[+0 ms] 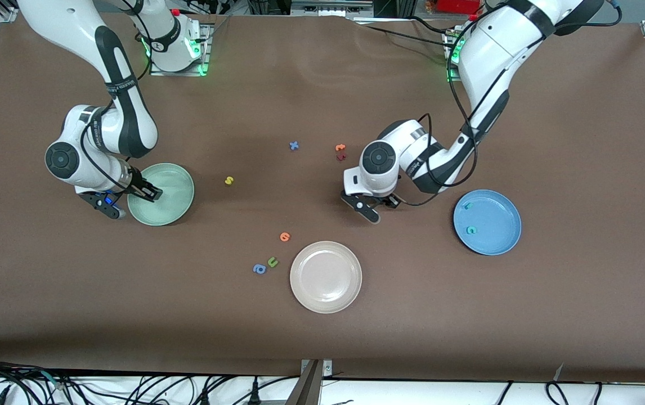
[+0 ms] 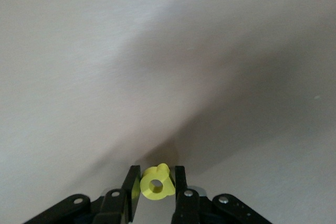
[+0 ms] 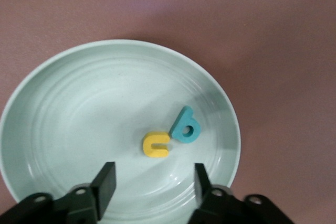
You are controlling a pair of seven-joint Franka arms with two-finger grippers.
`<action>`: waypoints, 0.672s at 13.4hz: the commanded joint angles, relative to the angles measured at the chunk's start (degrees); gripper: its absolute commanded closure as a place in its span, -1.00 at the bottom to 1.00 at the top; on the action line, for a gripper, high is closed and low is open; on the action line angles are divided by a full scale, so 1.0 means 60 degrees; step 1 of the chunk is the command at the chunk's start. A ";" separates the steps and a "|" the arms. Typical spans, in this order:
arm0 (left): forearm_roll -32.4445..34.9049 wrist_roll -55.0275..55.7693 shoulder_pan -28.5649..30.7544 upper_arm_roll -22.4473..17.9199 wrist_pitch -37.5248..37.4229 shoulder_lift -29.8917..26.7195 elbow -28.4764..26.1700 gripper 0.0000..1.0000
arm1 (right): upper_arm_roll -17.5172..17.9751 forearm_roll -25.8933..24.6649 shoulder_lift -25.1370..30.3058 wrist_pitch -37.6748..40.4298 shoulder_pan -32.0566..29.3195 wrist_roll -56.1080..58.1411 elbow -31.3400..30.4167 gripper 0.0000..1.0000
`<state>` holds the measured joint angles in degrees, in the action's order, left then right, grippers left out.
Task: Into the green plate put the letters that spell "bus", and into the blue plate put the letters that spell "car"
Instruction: 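Carry the yellow a into the blue plate with the left gripper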
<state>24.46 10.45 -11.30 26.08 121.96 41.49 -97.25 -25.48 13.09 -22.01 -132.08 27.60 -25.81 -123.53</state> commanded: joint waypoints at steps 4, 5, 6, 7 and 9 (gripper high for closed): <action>-0.0135 -0.2189 0.1807 0.0136 -0.1999 -0.1405 -0.0081 0.77 | -0.0017 0.0133 0.0430 0.0726 0.0058 -0.0194 0.0357 -0.98; -0.0150 -0.2674 0.2159 0.0136 -0.2132 -0.1464 -0.0110 0.77 | 0.0041 0.0133 0.0547 0.1136 0.0087 -0.0559 0.0620 -0.98; -0.0237 -0.3012 0.2713 0.0165 -0.2119 -0.1451 -0.0139 0.74 | 0.0056 0.0133 0.0606 0.1575 0.0117 -0.0867 0.0927 -0.98; -0.0586 -0.3378 0.3139 0.0253 -0.2119 -0.1421 -0.0140 0.73 | 0.0056 0.0133 0.0607 0.1884 0.0131 -0.0957 0.1133 -0.98; -0.0692 -0.4315 0.3654 0.0239 -0.2104 -0.1348 -0.0140 0.59 | 0.0056 0.0133 0.0578 0.1916 0.0117 -0.0958 0.1165 -0.98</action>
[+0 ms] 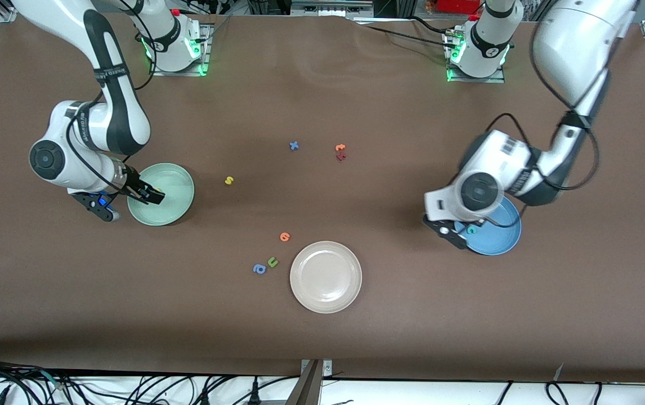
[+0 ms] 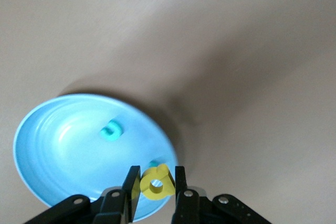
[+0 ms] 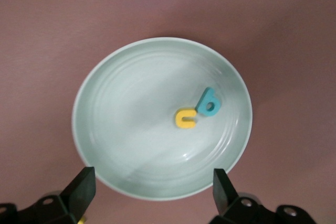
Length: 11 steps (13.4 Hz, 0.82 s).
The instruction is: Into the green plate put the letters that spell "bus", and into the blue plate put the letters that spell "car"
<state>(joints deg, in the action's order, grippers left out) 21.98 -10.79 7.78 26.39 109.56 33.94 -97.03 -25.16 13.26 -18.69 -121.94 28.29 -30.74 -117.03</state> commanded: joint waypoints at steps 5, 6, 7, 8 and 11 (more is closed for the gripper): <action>-0.0440 -0.0986 0.0608 0.0274 -0.0081 -0.0075 -0.0117 -1.00 | 0.0149 0.0105 0.0083 0.0225 0.0192 -0.0659 0.0096 -0.98; -0.0673 -0.0899 0.0623 0.0347 -0.0125 -0.0220 -0.0103 -1.00 | 0.0310 0.0105 0.0156 0.0225 0.0222 -0.1054 0.0125 -0.98; -0.1009 -0.0869 0.0623 0.0377 -0.0328 -0.0526 -0.0102 -1.00 | 0.0471 0.0105 0.0287 0.0225 0.0236 -0.1362 0.0139 -0.98; -0.1302 -0.0854 0.0637 0.0377 -0.0577 -0.0863 -0.0059 -1.00 | 0.0618 0.0105 0.0289 0.0225 0.0237 -0.1540 0.0197 -0.98; -0.1510 -0.0446 0.0638 0.0377 -0.1688 -0.1772 0.0480 -1.00 | 0.0634 0.0105 0.0274 0.0210 0.0237 -0.1585 0.0198 -0.98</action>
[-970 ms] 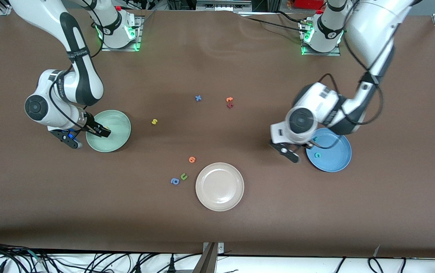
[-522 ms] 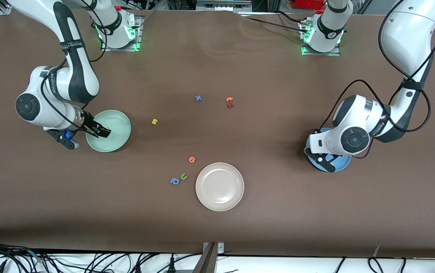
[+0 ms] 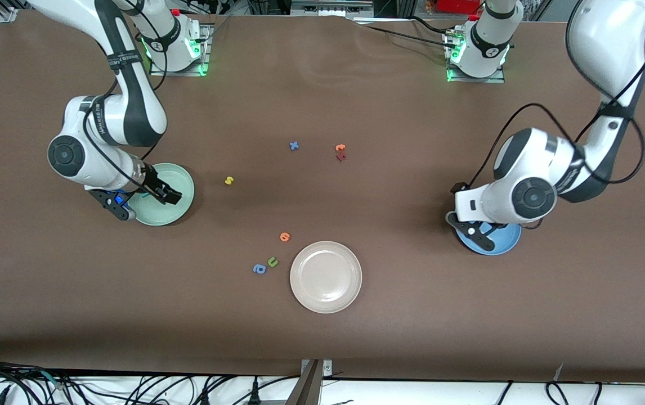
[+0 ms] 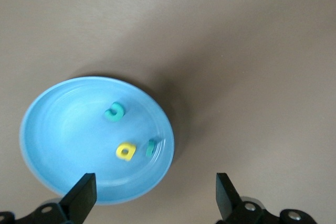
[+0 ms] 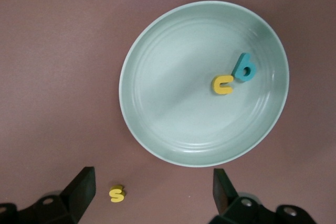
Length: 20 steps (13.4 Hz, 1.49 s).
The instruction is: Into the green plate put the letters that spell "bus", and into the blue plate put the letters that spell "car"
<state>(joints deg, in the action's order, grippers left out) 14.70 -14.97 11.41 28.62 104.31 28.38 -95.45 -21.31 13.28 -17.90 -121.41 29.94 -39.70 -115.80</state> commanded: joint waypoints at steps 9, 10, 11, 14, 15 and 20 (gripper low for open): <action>-0.0692 0.1602 0.0338 -0.0039 -0.4552 -0.1785 0.3805 -1.00 | 0.0882 0.0102 0.0215 -0.0139 -0.0009 -0.1247 -0.0007 -0.98; -0.0692 0.1588 0.0470 -0.0097 -0.4596 -0.1814 0.4012 -1.00 | 0.1146 0.0102 0.0201 -0.0590 -0.0009 -0.1481 -0.0123 -0.98; -0.0750 0.1602 0.0457 -0.0446 -0.4568 -0.2119 0.3883 -1.00 | 0.1453 0.0102 0.0128 -0.1132 -0.0009 -0.1817 -0.0298 -0.98; -0.2313 0.1602 -0.0680 -0.3003 -0.4277 -0.3230 0.2921 -1.00 | 0.2230 0.0102 -0.0223 -0.2336 -0.0023 -0.2565 -0.0665 -0.98; -0.2434 0.1602 -0.1004 -0.3491 -0.3781 -0.3845 0.1958 -1.00 | 0.2494 0.0102 -0.0297 -0.2701 -0.0009 -0.2712 -0.0927 -0.98; -0.2875 0.1835 -0.2251 -0.4667 -0.1945 -0.5535 -0.0644 -1.00 | 0.3126 0.0102 -0.0473 -0.5517 -0.0009 -0.2816 -0.2907 -0.98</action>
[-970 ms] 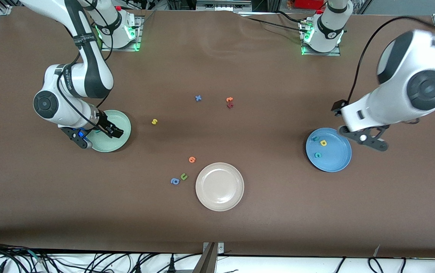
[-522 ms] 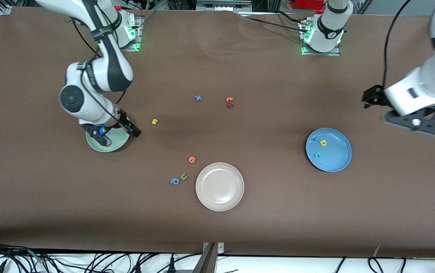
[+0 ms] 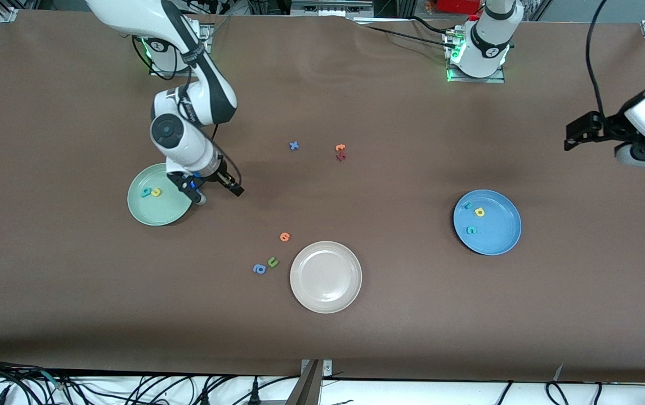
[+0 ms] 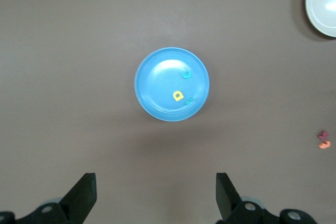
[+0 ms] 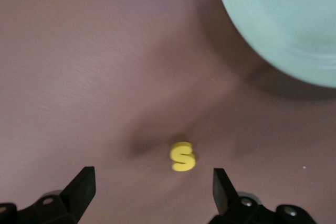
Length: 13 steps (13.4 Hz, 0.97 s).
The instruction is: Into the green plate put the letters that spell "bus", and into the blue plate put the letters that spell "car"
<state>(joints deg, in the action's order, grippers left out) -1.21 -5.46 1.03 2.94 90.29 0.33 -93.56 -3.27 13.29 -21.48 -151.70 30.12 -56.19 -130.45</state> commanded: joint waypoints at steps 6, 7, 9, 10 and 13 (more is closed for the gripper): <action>0.0334 0.0426 -0.0743 -0.0314 -0.0265 -0.0277 -0.0024 -1.00 | 0.0135 0.0085 0.0094 -0.1097 -0.0055 0.0063 -0.0964 -0.84; 0.0334 0.0427 -0.0729 -0.0329 -0.0311 -0.0232 0.0051 -1.00 | 0.0106 0.0070 0.0094 -0.1112 -0.0069 0.0107 -0.0949 -0.75; 0.0334 0.0427 -0.0656 -0.0343 -0.0311 -0.0231 0.0052 -1.00 | 0.0106 0.0070 0.0080 -0.1259 -0.0084 0.0137 -0.0949 -0.57; 0.0305 0.0441 -0.0655 -0.0343 -0.0398 -0.0231 0.0052 -1.00 | 0.0091 0.0070 0.0094 -0.1259 -0.0084 0.0166 -0.0949 -0.52; 0.0260 0.0456 -0.0626 -0.0343 -0.0414 -0.0231 0.0052 -1.00 | 0.0077 0.0085 -0.0081 -0.1506 -0.0128 0.0341 -0.0934 -0.33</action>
<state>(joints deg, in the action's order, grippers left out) -0.62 -3.42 -2.31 1.22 89.32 -2.04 -95.35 -3.04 13.29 -21.79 -158.35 29.90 -55.80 -135.02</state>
